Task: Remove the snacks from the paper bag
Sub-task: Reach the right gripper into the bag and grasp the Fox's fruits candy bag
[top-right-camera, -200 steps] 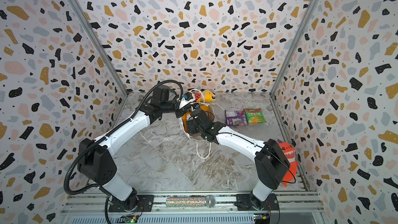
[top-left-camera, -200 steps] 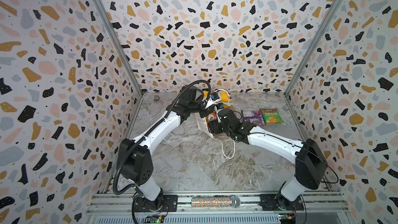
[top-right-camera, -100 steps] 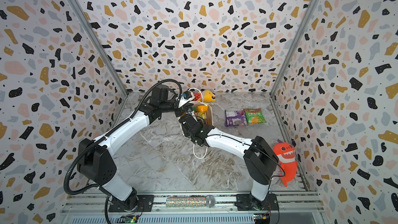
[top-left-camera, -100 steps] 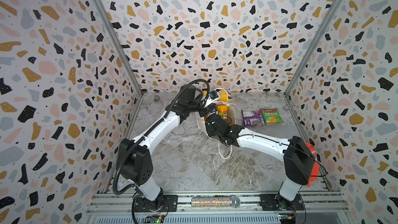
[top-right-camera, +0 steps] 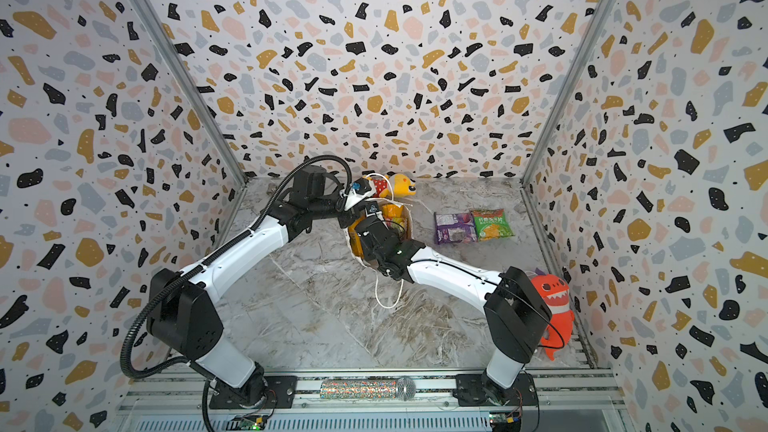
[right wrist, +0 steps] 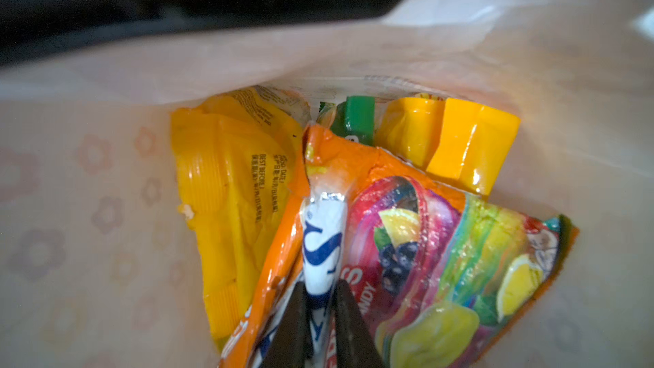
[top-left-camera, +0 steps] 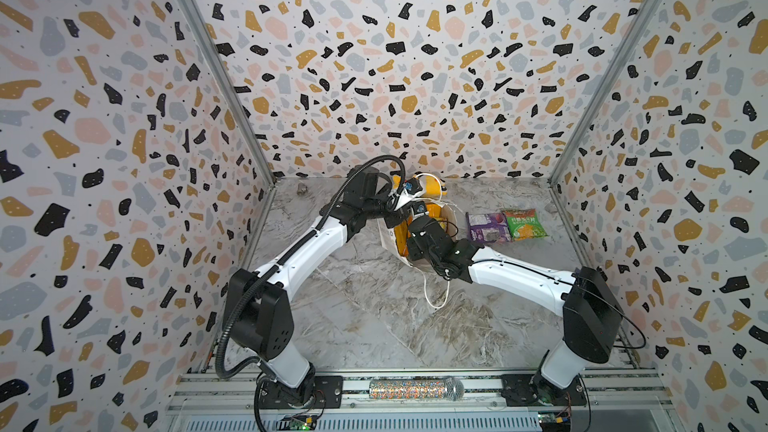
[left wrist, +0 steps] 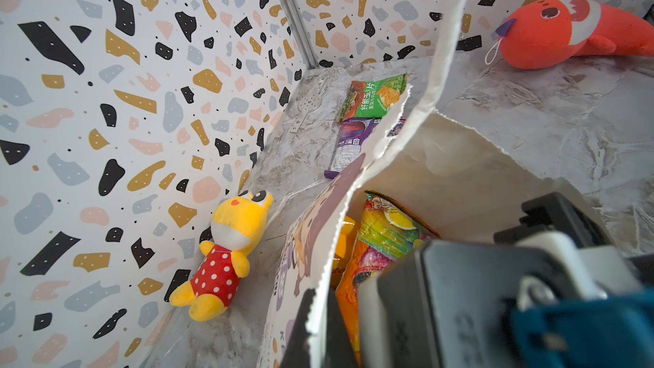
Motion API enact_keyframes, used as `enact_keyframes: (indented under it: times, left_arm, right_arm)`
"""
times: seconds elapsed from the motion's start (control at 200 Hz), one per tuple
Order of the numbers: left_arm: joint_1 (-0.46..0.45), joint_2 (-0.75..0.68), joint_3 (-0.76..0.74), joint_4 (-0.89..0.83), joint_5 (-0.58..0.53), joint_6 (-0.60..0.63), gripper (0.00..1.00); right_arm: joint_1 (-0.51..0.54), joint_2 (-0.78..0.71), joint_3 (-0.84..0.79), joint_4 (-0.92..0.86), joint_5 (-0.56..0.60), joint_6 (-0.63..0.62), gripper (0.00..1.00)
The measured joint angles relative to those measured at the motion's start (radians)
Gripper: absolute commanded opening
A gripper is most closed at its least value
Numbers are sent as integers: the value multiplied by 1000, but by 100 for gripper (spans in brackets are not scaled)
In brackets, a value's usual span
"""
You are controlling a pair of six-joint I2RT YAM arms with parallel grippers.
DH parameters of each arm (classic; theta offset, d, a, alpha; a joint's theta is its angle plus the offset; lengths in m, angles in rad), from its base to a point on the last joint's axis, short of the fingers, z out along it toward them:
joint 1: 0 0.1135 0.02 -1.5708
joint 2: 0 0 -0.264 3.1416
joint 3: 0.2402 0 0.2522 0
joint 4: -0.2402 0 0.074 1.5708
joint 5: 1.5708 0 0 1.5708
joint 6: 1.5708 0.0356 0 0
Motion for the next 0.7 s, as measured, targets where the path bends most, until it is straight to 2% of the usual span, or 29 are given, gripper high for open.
enact_keyframes:
  times: [0.265,0.456,0.536,0.606,0.701]
  left_arm:
    - [-2,0,-4,0,3,0,0]
    - [-3,0,-6,0,5,0,0]
    - [-3,0,-6,2,7,-1,0]
    - [-4,0,-6,2,8,-2,0]
    - [-6,0,-6,2,8,-2,0]
  right_arm:
    - [-18,-63,-29,1,-24,-19,12]
    - [-35,-119,-56,6,-47,-35,18]
    - [-42,-137,-64,8,-58,-39,31]
    - [-47,-145,-65,10,-72,-37,36]
    - [-52,-149,-65,17,-97,-32,49]
